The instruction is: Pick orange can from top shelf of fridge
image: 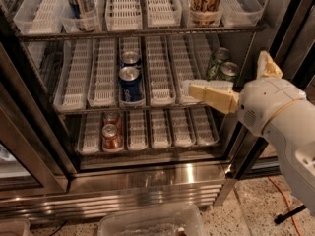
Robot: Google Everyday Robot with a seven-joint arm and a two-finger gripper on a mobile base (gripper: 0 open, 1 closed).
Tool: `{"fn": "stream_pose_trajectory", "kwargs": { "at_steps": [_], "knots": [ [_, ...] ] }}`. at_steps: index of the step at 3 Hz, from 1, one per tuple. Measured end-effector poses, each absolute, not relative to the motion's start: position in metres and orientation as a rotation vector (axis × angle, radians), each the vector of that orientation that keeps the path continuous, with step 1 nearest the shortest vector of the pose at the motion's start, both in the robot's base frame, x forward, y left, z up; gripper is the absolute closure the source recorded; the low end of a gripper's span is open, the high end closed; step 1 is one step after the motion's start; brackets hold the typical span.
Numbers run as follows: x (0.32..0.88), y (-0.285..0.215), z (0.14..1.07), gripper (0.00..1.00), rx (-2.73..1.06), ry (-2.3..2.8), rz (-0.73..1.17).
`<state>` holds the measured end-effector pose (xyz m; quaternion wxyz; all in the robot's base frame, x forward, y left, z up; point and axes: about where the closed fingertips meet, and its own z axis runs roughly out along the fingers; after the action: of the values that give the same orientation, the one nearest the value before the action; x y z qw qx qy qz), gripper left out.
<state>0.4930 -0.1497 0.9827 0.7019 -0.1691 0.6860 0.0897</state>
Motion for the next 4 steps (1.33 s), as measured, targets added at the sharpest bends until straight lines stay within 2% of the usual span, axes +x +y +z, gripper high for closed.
{"fn": "stream_pose_trajectory", "kwargs": {
  "at_steps": [4],
  "knots": [
    [0.532, -0.129, 1.019, 0.0, -0.403, 1.43, 0.225]
  ]
}}
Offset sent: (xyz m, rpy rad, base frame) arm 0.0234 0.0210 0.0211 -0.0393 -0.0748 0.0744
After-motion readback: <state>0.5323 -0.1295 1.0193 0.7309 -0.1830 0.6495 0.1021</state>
